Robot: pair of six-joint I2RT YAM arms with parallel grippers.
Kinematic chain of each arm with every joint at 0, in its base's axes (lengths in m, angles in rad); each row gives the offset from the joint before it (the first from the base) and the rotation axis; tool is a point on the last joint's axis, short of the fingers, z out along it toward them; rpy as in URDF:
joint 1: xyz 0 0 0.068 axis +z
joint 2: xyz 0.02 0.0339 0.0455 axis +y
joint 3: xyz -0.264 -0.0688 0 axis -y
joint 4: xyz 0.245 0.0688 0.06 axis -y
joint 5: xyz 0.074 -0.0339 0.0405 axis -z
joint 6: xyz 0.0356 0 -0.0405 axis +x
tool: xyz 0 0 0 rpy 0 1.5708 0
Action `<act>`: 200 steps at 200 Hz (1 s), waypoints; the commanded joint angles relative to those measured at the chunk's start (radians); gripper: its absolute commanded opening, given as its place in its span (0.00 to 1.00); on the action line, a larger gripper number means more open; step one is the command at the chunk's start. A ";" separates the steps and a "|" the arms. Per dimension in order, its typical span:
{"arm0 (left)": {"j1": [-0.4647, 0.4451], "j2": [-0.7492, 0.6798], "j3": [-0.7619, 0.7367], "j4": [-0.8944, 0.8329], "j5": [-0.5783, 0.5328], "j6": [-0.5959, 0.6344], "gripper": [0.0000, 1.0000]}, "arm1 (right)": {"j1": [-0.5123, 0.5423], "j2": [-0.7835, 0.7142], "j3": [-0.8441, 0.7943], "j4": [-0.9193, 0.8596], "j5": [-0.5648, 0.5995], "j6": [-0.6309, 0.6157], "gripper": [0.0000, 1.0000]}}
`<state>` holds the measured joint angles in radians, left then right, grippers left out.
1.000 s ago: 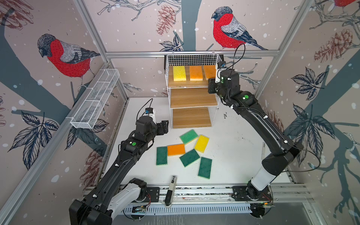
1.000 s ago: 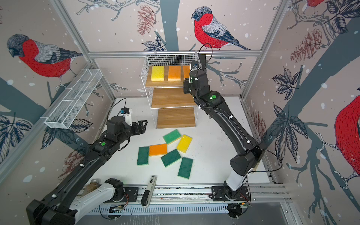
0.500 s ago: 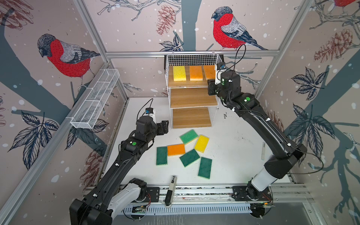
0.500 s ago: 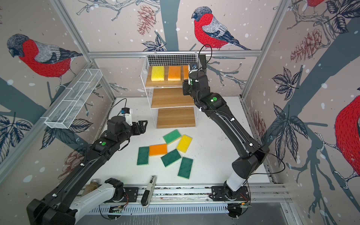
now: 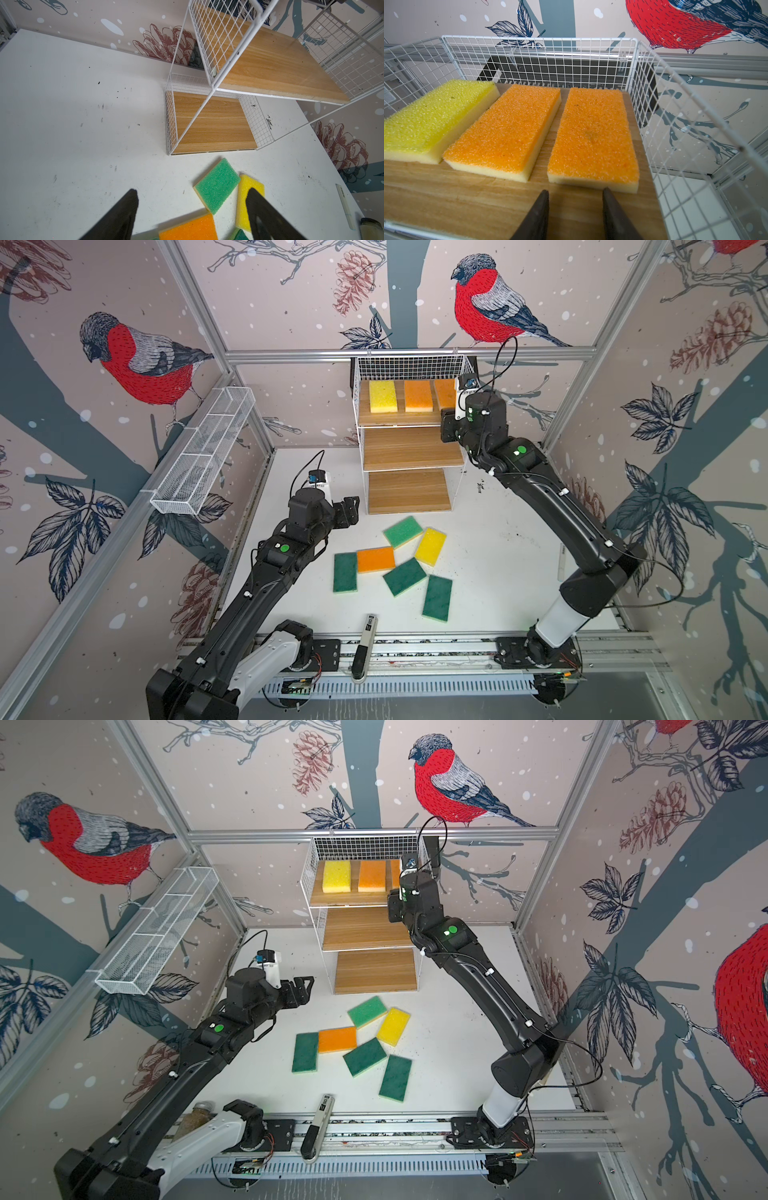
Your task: Place and organize the cleaning sponges onto the shelf
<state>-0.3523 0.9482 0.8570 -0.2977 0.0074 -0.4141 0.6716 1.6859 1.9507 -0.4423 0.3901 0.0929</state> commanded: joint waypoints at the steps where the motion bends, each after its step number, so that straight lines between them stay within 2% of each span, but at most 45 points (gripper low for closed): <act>1: 0.001 -0.002 0.001 0.026 0.006 -0.001 0.82 | 0.001 0.006 0.001 -0.002 0.003 -0.007 0.43; 57: 0.001 0.003 -0.001 0.029 0.013 -0.006 0.82 | 0.002 0.017 0.002 -0.007 0.000 -0.009 0.43; 116: 0.001 0.012 0.006 0.000 -0.009 0.008 0.82 | 0.029 -0.041 -0.045 0.005 0.009 -0.019 0.46; 165: 0.001 0.024 0.000 -0.013 -0.009 0.008 0.82 | 0.060 -0.117 -0.104 0.030 0.026 -0.026 0.58; 200: 0.000 0.033 -0.019 -0.042 -0.007 0.009 0.82 | 0.075 -0.190 -0.184 0.068 0.023 -0.019 0.79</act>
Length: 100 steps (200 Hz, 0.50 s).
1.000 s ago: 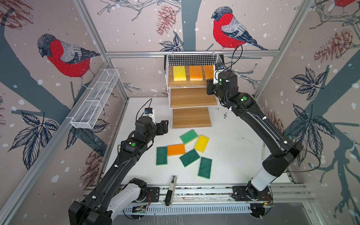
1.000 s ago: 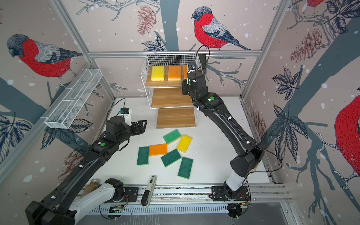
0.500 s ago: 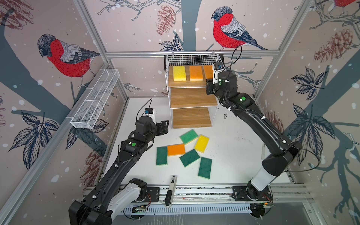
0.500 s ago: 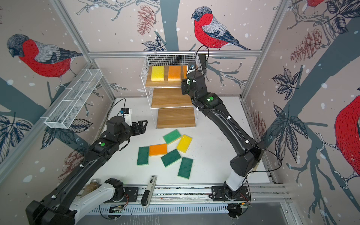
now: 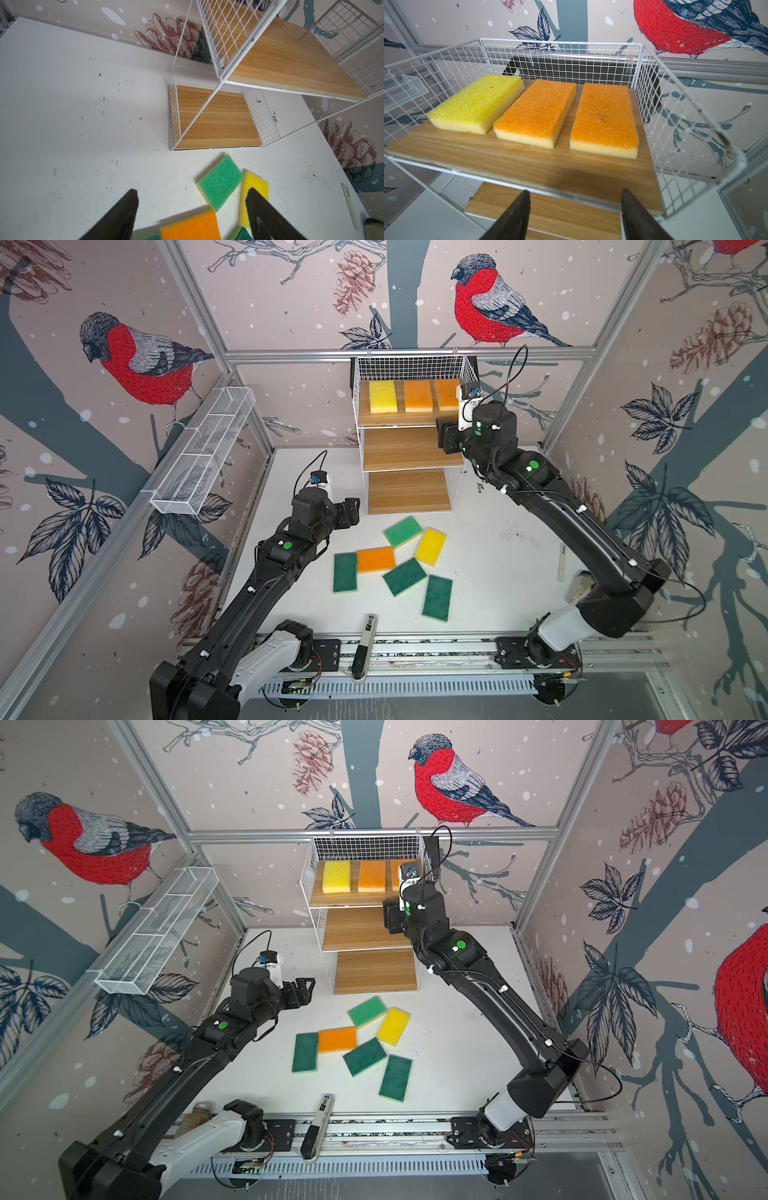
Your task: Place and organize the cleaning sponges onto the shelf
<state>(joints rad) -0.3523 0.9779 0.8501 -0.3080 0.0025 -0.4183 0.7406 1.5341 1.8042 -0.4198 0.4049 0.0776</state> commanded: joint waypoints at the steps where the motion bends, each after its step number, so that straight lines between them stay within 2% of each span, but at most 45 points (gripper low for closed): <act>1: 0.001 0.003 -0.012 -0.032 -0.002 0.013 0.82 | 0.006 -0.041 -0.040 0.045 0.006 -0.002 0.80; 59: 0.001 -0.001 -0.020 -0.085 0.002 -0.004 0.82 | 0.009 -0.155 -0.213 0.099 -0.003 0.018 0.89; 100: 0.001 0.007 -0.018 -0.140 -0.004 -0.005 0.82 | 0.009 -0.236 -0.351 0.106 -0.009 0.065 0.91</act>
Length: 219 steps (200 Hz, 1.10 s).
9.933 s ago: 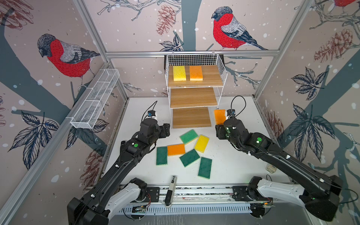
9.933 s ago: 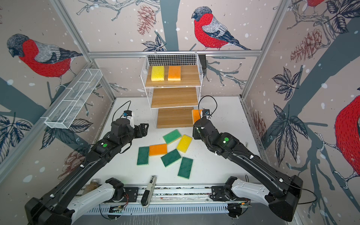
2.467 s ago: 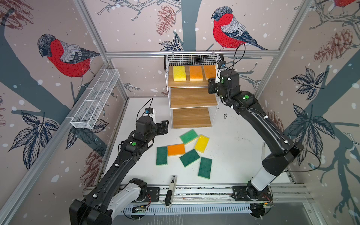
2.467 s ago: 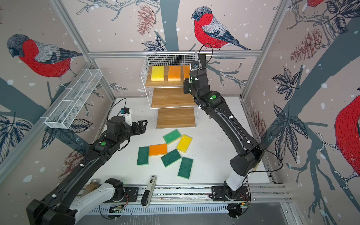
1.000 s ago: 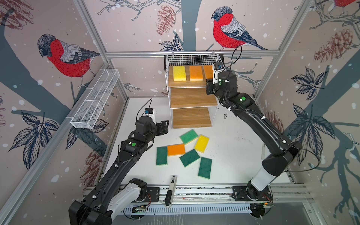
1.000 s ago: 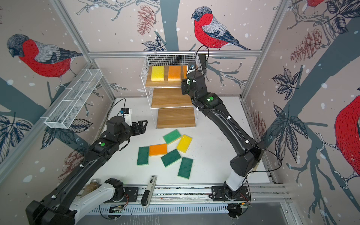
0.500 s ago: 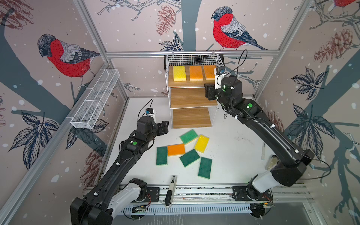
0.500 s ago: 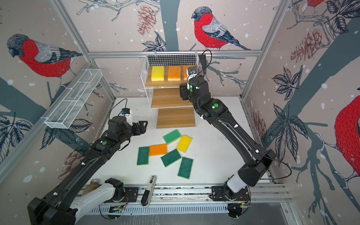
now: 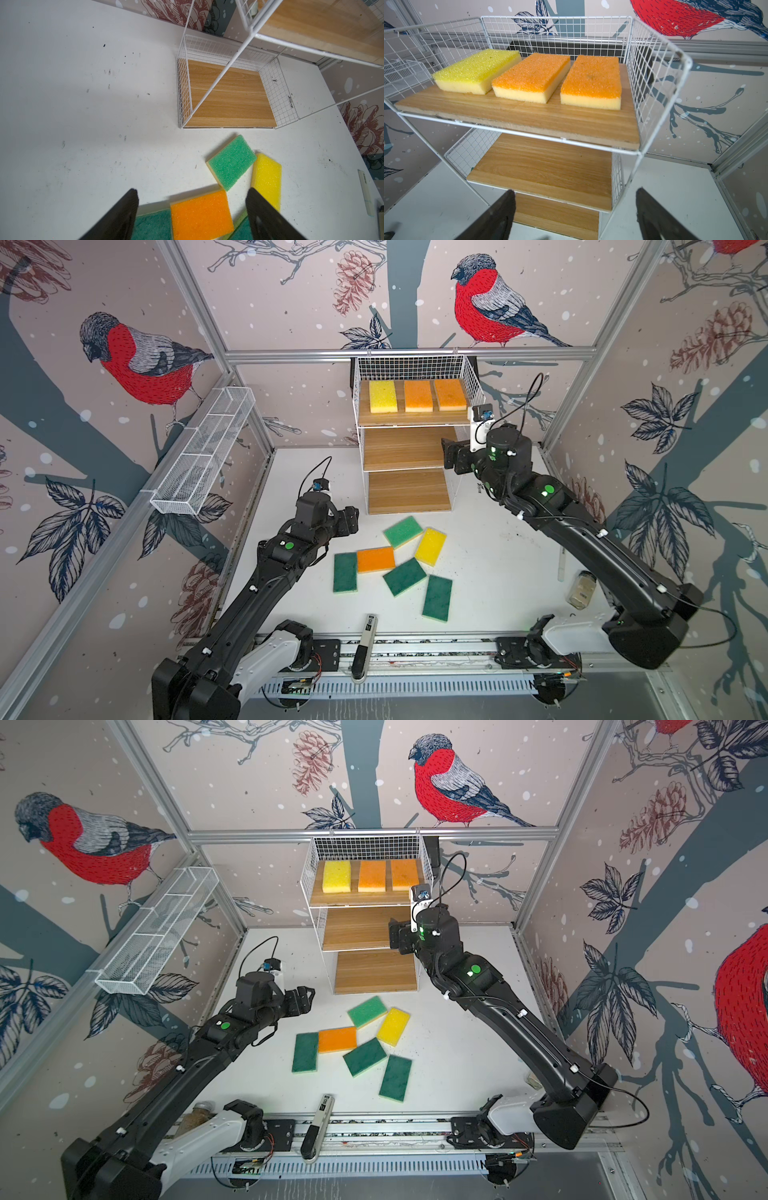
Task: Place and organize the cleaning sponges onto the shelf
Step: 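Withdraw the right gripper toward the table while the left gripper moves over the sponges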
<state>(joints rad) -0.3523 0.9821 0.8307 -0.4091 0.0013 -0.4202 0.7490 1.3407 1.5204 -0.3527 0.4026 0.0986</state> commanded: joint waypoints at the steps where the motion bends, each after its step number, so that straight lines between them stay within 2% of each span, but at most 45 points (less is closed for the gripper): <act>1: 0.001 0.003 0.001 -0.039 -0.003 -0.003 0.82 | 0.001 -0.047 -0.072 0.040 -0.008 0.045 0.91; 124: -0.011 0.012 -0.095 -0.064 0.009 -0.035 0.80 | 0.001 -0.209 -0.454 0.030 -0.088 0.250 0.92; 219: -0.133 0.044 -0.163 0.020 0.004 -0.040 0.79 | 0.001 -0.244 -0.592 0.040 -0.152 0.340 0.92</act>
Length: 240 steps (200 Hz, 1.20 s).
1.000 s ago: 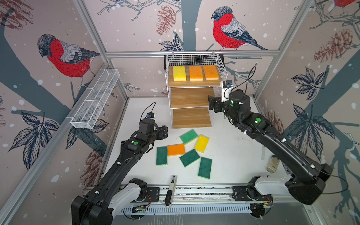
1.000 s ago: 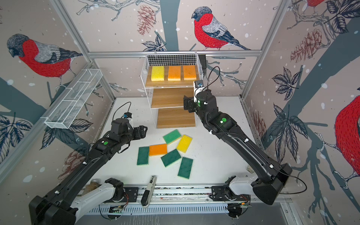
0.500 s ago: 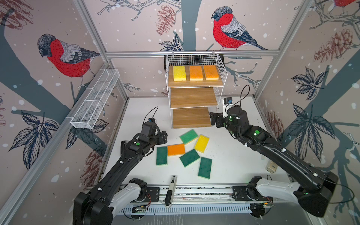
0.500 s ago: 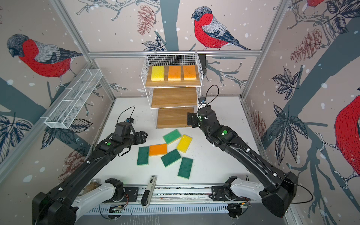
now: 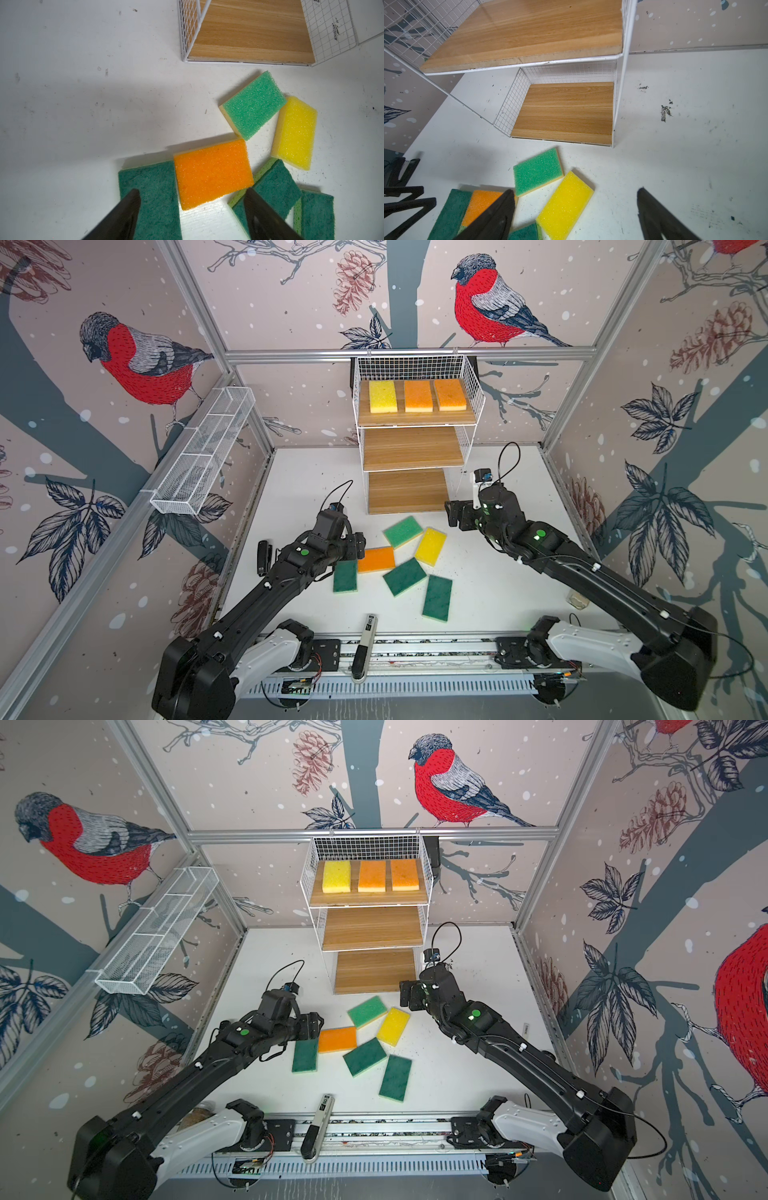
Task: Place and organize the cleaning sponges onto the shelf
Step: 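Withdraw the right gripper toward the table while the left gripper moves over the sponges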
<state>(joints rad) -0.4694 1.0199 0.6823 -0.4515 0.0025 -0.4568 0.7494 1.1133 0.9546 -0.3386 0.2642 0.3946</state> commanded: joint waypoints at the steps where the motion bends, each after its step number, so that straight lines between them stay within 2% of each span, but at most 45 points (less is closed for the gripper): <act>1: -0.018 0.006 -0.016 0.064 0.004 -0.003 0.79 | 0.001 -0.016 -0.028 0.026 -0.014 0.045 0.92; 37: -0.064 0.015 -0.029 0.099 0.007 0.010 0.79 | 0.002 -0.036 -0.093 0.053 -0.044 0.086 0.93; 64: -0.106 0.024 -0.022 0.067 -0.035 0.017 0.79 | 0.002 -0.033 -0.122 0.055 -0.064 0.104 0.93; 136: -0.152 0.048 -0.040 0.046 -0.080 -0.019 0.78 | 0.002 -0.008 -0.159 0.062 -0.133 0.124 0.92; 240: -0.224 0.105 -0.083 0.079 -0.122 -0.086 0.77 | 0.002 -0.011 -0.224 0.099 -0.161 0.149 0.91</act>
<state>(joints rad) -0.6884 1.1004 0.6083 -0.4004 -0.1062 -0.5259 0.7498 1.1023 0.7418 -0.2775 0.1200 0.5224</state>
